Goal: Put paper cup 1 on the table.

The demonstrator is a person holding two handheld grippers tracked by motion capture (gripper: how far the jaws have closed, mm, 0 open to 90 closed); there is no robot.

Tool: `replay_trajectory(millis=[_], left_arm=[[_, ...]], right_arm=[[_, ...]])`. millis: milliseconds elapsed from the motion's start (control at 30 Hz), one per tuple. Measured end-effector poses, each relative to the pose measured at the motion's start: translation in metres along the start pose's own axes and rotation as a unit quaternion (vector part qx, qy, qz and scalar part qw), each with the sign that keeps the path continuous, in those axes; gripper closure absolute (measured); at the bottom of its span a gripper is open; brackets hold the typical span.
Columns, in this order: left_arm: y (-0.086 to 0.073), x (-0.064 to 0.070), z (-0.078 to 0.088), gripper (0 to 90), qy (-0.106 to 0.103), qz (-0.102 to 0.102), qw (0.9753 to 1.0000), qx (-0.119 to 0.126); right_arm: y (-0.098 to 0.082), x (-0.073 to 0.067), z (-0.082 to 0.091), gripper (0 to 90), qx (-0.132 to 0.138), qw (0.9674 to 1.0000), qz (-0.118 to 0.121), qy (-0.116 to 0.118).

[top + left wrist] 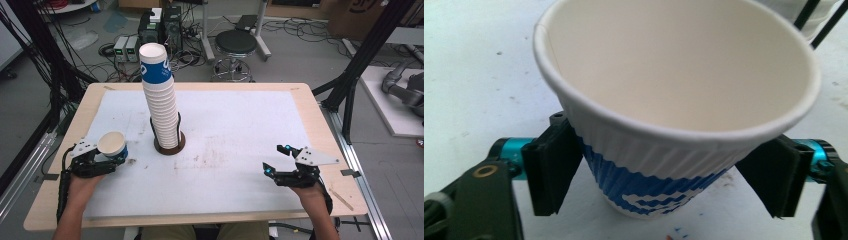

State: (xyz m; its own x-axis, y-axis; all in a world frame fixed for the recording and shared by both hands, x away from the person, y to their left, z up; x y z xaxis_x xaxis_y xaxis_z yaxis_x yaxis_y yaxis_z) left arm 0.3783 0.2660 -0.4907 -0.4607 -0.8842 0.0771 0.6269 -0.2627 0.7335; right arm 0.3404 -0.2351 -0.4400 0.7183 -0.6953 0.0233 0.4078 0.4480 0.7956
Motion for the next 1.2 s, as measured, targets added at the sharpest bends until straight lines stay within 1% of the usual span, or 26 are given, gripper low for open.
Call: replay_trajectory(millis=[100, 200, 267, 400, 500, 567, 633, 667, 700, 733, 800, 833, 867, 933, 967, 1133, 1200], left_arm=[[0.002, 0.001, 0.009, 17.3, -0.002, 0.01, 0.9998, 0.015], [0.0, 0.003, 0.015, 17.2, -0.005, 0.014, 0.9997, 0.019], [-0.001, 0.004, 0.02, 17.2, -0.009, 0.008, 0.9997, 0.023], [0.002, 0.006, 0.036, 17.2, -0.012, 0.012, 0.9987, 0.048], [0.009, 0.01, 0.05, 17.2, -0.016, 0.013, 0.9971, 0.074], [0.015, 0.013, 0.06, 17.2, -0.021, 0.013, 0.995, 0.096], [0.023, 0.018, 0.069, 17.2, -0.039, 0.014, 0.9906, 0.131], [0.026, 0.02, 0.072, 17.2, -0.045, 0.017, 0.9885, 0.143], [0.031, 0.022, 0.075, 17.2, -0.051, 0.018, 0.9859, 0.158], [0.037, 0.025, 0.079, 17.2, -0.061, 0.022, 0.982, 0.178], [0.044, 0.03, 0.084, 16.7, -0.072, 0.021, 0.9776, 0.197], [0.048, 0.034, 0.086, 16.0, -0.083, 0.019, 0.9749, 0.206], [0.051, 0.038, 0.087, 15.7, -0.09, 0.016, 0.9733, 0.21], [0.054, 0.044, 0.087, 15.7, -0.095, 0.01, 0.9725, 0.212], [0.056, 0.048, 0.086, 15.7, -0.097, 0.004, 0.9725, 0.212], [0.062, 0.066, 0.078, 15.7, -0.107, -0.02, 0.9729, 0.204], [0.063, 0.074, 0.076, 15.9, -0.109, -0.034, 0.9738, 0.197]], right_arm=[[-0.001, 0.0, 0.0, 19.4, 0.0, 1.0, -0.001, 0.0], [-0.002, 0.0, 0.001, 19.4, -0.003, 1.0, -0.004, 0.001], [-0.002, 0.002, 0.001, 19.4, -0.002, 1.0, -0.002, 0.0], [-0.002, 0.002, 0.002, 19.4, -0.001, 1.0, -0.005, -0.002], [-0.002, 0.004, 0.002, 19.4, -0.001, 1.0, -0.005, -0.003], [-0.002, 0.004, 0.002, 19.4, -0.001, 1.0, -0.006, -0.002], [-0.002, 0.004, 0.002, 19.4, -0.001, 1.0, -0.007, -0.002], [-0.003, 0.004, 0.002, 19.4, -0.003, 1.0, -0.009, -0.003], [-0.003, 0.005, 0.003, 19.4, -0.002, 1.0, -0.006, -0.005], [-0.002, 0.005, 0.003, 19.4, -0.001, 1.0, -0.007, -0.005], [-0.003, 0.005, 0.003, 19.4, -0.004, 0.9999, -0.008, -0.006], [-0.004, 0.006, 0.004, 19.4, -0.004, 0.9999, -0.007, -0.009], [-0.004, 0.006, 0.005, 19.4, -0.005, 0.9999, -0.008, -0.008], [-0.005, 0.006, 0.005, 19.4, -0.006, 0.9999, -0.009, -0.01], [-0.005, 0.007, 0.005, 19.4, -0.007, 0.9999, -0.009, -0.011], [-0.006, 0.005, 0.005, 19.4, -0.012, 0.9998, -0.009, -0.012], [-0.006, 0.005, 0.005, 19.4, -0.014, 0.9998, -0.009, -0.013]])
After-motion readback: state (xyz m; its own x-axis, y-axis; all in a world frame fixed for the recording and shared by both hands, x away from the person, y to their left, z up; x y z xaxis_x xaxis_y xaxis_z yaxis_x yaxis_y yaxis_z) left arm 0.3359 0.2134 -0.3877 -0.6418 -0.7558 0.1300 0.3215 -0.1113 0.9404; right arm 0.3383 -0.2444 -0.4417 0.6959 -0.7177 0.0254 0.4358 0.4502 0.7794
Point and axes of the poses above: each handheld gripper's, and its own axes: z roughly backward along the jaws, y roughly out of its top, x roughly to its right, the point moved 10 cm from there along -z, roughly forward along the jaws, and after that the axes turned 15 degrees about -x, right-handed, at the moved point
